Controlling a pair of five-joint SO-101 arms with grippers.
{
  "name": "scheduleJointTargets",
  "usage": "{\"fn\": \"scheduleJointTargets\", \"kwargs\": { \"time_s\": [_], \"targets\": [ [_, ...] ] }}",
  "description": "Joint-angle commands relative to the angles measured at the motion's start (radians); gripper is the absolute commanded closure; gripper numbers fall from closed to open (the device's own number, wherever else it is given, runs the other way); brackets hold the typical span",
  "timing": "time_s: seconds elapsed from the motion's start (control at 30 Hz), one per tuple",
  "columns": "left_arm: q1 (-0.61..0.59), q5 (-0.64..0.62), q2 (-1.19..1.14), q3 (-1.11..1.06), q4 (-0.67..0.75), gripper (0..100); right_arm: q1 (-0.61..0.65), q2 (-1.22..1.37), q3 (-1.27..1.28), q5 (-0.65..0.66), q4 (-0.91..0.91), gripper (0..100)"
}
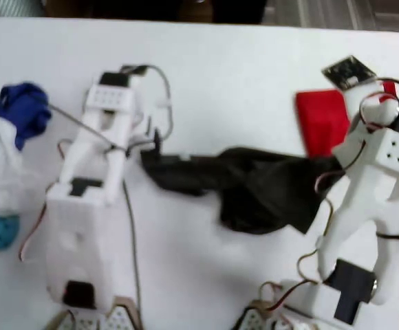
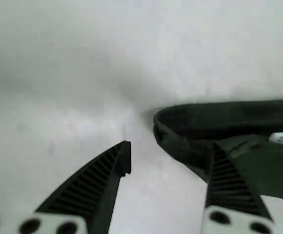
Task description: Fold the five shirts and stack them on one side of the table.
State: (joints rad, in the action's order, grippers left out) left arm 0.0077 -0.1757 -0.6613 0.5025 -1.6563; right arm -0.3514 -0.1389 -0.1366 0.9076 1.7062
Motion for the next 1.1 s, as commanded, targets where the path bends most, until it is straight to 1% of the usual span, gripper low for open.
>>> {"fn": "scheduleJointTargets", "kwargs": {
  "time_s": [0.0, 0.07, 0.1, 0.3, 0.37, 0.43, 0.5, 0.53, 0.6, 0.67, 0.83, 0.97, 1.0, 1.07],
  "targets": [
    [0.003, -0.196, -0.002, 0.048, -0.032, 73, 0.004, -0.044, -0.003, 0.006, -0.016, 97.8],
    [0.0, -0.265, -0.015, 0.042, 0.012, 73, 0.004, -0.044, -0.003, 0.006, -0.016, 97.8],
    [0.0, -0.273, -0.028, 0.039, 0.032, 74, 0.004, -0.044, -0.003, 0.006, -0.016, 97.8],
    [0.041, -0.278, -0.11, 0.048, 0.068, 74, -0.002, -0.044, -0.003, 0.006, -0.016, 97.8],
    [0.048, -0.279, -0.118, 0.051, 0.071, 76, -0.004, -0.044, -0.002, 0.006, -0.016, 97.8],
    [0.046, -0.279, -0.121, 0.09, 0.069, 84, -0.004, -0.044, 0.011, 0.006, -0.016, 97.8],
    [0.038, -0.279, -0.124, 0.145, 0.061, 96, 0.001, -0.047, 0.04, 0.006, -0.016, 97.8],
    [0.037, -0.279, -0.124, 0.168, 0.058, 99, 0.002, -0.047, 0.057, 0.006, -0.016, 97.8],
    [0.038, -0.279, -0.126, 0.214, 0.034, 95, 0.004, -0.045, 0.075, 0.006, -0.018, 97.8],
    [0.043, -0.279, -0.126, 0.254, 0.015, 98, 0.002, -0.045, 0.083, 0.006, -0.018, 97.8],
    [0.043, -0.278, -0.124, 0.364, -0.058, 97, 0.002, -0.053, 0.083, 0.005, -0.038, 97.8],
    [0.035, -0.273, -0.126, 0.398, -0.089, 97, 0.004, -0.053, 0.083, -0.006, -0.07, 97.8],
    [0.031, -0.273, -0.12, 0.398, -0.095, 97, 0.005, -0.053, 0.083, -0.025, -0.09, 97.8],
    [0.014, -0.273, -0.109, 0.406, -0.1, 97, 0.031, -0.053, 0.078, -0.118, -0.17, 97.8]
  ]
}}
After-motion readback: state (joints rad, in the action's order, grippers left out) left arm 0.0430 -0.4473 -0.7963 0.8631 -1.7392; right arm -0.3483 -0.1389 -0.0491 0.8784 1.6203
